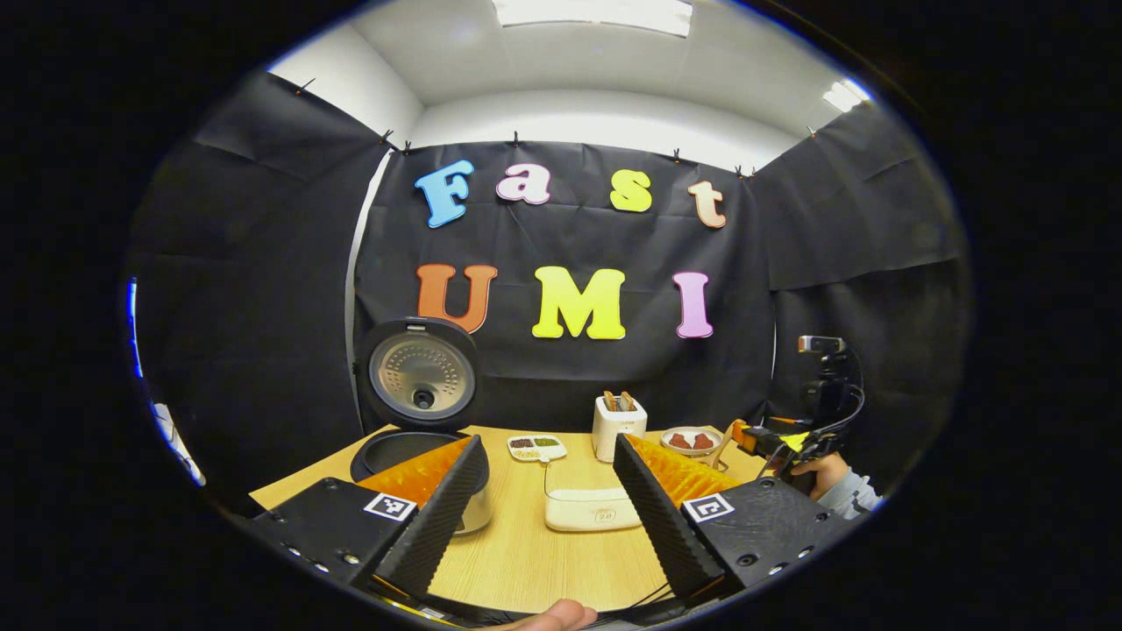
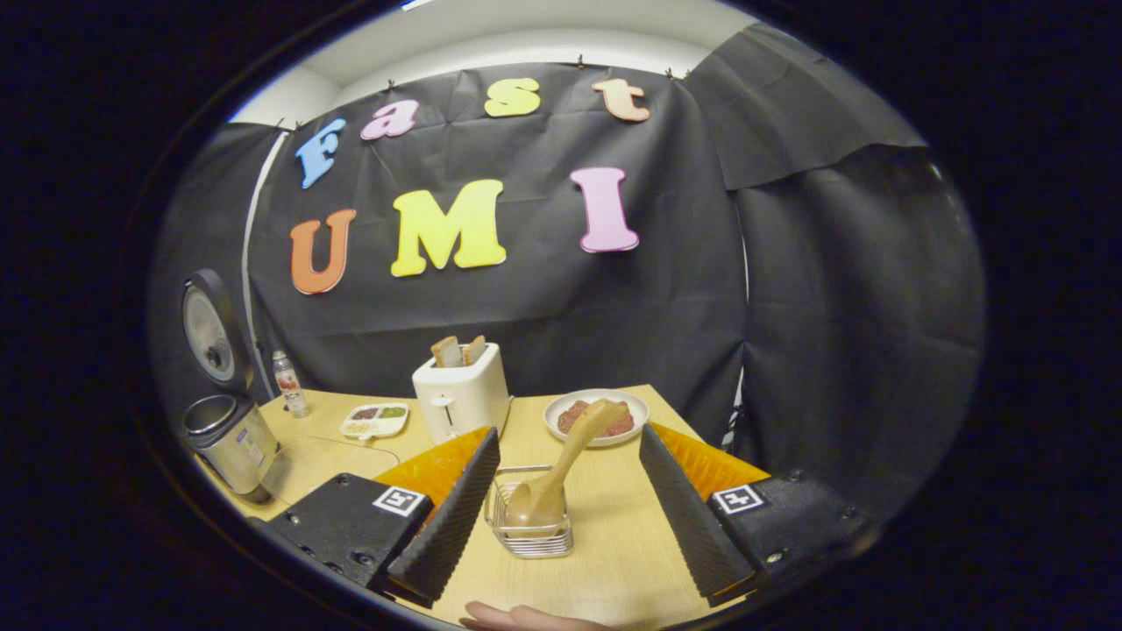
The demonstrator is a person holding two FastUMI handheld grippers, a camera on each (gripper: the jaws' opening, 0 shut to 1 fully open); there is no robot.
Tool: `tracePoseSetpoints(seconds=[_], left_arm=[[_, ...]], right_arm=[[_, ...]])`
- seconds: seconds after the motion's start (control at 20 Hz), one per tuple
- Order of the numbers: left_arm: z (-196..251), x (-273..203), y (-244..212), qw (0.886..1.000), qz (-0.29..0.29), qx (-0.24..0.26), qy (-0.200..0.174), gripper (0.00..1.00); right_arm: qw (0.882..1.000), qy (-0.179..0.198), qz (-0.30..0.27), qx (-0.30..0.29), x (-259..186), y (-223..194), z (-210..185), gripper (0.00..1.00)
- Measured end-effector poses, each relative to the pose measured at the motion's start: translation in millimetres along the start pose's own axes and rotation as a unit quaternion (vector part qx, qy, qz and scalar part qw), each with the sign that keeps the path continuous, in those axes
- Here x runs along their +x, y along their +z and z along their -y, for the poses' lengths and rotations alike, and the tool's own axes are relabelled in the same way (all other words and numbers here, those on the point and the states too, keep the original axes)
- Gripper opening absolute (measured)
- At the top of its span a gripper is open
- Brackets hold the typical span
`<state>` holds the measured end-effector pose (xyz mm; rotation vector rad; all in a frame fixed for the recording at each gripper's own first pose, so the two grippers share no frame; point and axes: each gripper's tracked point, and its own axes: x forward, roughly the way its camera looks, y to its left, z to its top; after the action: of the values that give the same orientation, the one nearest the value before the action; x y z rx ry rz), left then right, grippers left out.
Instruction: Close the left gripper, press the button to open the rice cooker; take a wooden spoon from the chopstick holder with the right hand, scoop a spoonful of rice and pour it into the rice cooker, then put the wooden spoon back into the chopstick holder.
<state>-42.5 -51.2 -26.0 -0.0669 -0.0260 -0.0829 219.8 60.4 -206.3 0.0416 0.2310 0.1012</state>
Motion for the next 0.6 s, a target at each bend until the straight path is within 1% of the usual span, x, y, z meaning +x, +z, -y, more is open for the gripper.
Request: tracePoseSetpoints(seconds=[0.1, 0.15, 0.3, 0.45, 0.5, 0.55, 0.6], left_arm=[[-4, 0, -4, 1.0, 0.003, 0.001, 0.003, 0.95], [-8, -1, -8, 1.0, 0.002, 0.0, 0.004, 0.95], [-12, 7, -16, 1.0, -0.007, -0.004, 0.005, 0.95], [-22, 19, -27, 1.0, -0.019, -0.002, 0.013, 0.95], [-23, 23, -31, 1.0, -0.023, -0.002, 0.013, 0.95], [-24, 28, -34, 1.0, -0.027, -0.003, 0.011, 0.95], [-24, 31, -36, 0.999, -0.031, -0.004, 0.011, 0.95]], right_arm=[[1.0, -0.006, -0.012, 0.006, 22, -14, 5, 0.98], [1.0, 0.0, -0.017, 0.013, 31, -21, 2, 1.0], [0.999, 0.016, -0.043, 0.026, 57, -43, -4, 1.0], [0.997, 0.042, -0.052, 0.037, 74, -49, -14, 1.0], [0.996, 0.052, -0.055, 0.041, 76, -51, -20, 0.96], [0.996, 0.058, -0.056, 0.048, 81, -51, -22, 1.0], [0.994, 0.076, -0.055, 0.059, 82, -48, -30, 0.99]])
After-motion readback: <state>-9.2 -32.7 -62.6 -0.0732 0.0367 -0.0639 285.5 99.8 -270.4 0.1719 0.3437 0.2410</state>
